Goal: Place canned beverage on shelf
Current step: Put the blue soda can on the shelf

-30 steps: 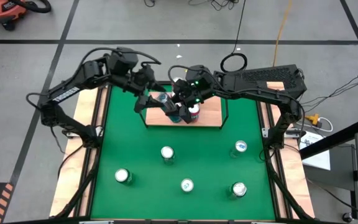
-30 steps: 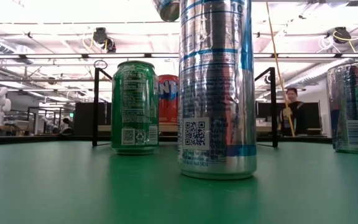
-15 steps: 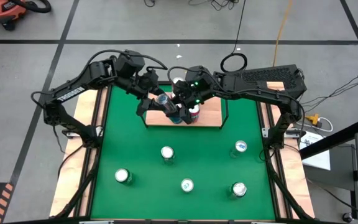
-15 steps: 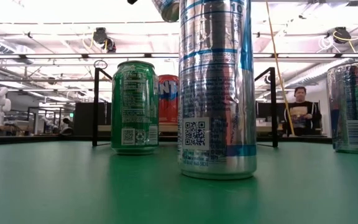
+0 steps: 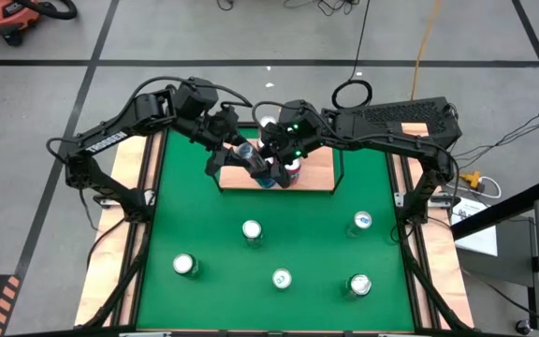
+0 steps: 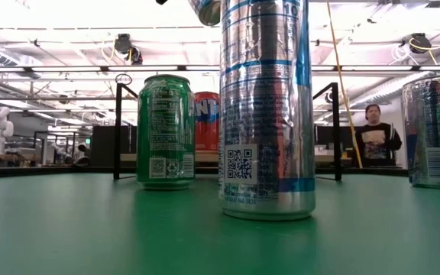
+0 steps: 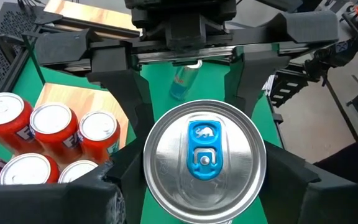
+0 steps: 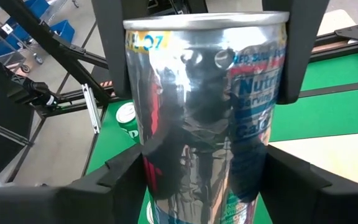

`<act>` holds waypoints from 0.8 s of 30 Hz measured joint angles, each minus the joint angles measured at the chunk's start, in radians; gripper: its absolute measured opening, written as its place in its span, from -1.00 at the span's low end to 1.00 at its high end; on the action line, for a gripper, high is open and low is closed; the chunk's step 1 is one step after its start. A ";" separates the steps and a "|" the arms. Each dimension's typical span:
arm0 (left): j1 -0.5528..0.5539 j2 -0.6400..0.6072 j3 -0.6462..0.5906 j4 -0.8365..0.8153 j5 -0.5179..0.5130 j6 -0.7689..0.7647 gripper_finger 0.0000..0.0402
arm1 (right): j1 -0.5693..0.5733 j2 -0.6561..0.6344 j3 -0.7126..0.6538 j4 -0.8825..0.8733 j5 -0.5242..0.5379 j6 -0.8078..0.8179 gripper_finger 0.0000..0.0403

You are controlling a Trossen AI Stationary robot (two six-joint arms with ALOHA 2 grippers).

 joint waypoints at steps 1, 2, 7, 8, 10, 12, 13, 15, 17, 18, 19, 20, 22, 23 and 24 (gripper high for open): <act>0.000 0.000 0.000 0.000 0.000 0.002 0.14 | 0.000 0.000 0.000 0.001 0.003 0.003 0.25; 0.000 0.000 0.000 0.001 0.000 0.006 0.14 | 0.000 0.000 0.000 0.001 0.007 0.005 0.28; 0.000 -0.010 0.000 0.010 -0.022 0.031 0.13 | 0.000 -0.001 0.000 0.005 0.034 0.033 0.39; 0.000 -0.012 0.000 0.012 -0.022 0.038 0.13 | -0.001 -0.001 0.000 0.003 0.037 0.035 0.41; 0.000 -0.015 0.000 0.015 -0.027 0.048 0.13 | -0.001 -0.002 0.000 0.003 0.037 0.038 0.44; -0.001 -0.016 0.000 0.015 -0.033 0.050 0.13 | -0.001 -0.002 0.001 0.003 0.038 0.051 0.46; -0.001 -0.016 0.000 0.015 -0.036 0.050 0.13 | -0.001 -0.002 0.001 -0.001 0.040 0.059 0.46; -0.001 -0.016 0.000 0.011 -0.043 0.052 0.13 | -0.002 -0.005 0.001 -0.011 0.042 0.067 0.46; 0.000 -0.016 0.000 0.001 -0.045 0.053 0.13 | -0.002 -0.009 0.001 -0.036 0.066 0.070 0.47; 0.000 -0.016 0.000 -0.005 -0.047 0.053 0.13 | -0.001 -0.013 0.001 -0.053 0.083 0.076 0.47; 0.000 -0.018 0.000 -0.009 -0.048 0.053 0.13 | -0.002 -0.019 0.001 -0.070 0.090 0.080 0.47; 0.000 -0.020 0.000 -0.011 -0.048 0.054 0.13 | -0.005 -0.024 0.001 -0.086 0.092 0.083 0.47; 0.000 -0.025 0.000 -0.010 -0.049 0.054 0.13 | -0.011 -0.035 0.001 -0.113 0.091 0.087 0.47; 0.001 -0.028 0.000 -0.010 -0.049 0.054 0.13 | -0.014 -0.042 0.001 -0.126 0.090 0.087 0.47; 0.001 -0.030 0.000 -0.014 -0.048 0.054 0.13 | -0.016 -0.047 0.001 -0.142 0.090 0.087 0.47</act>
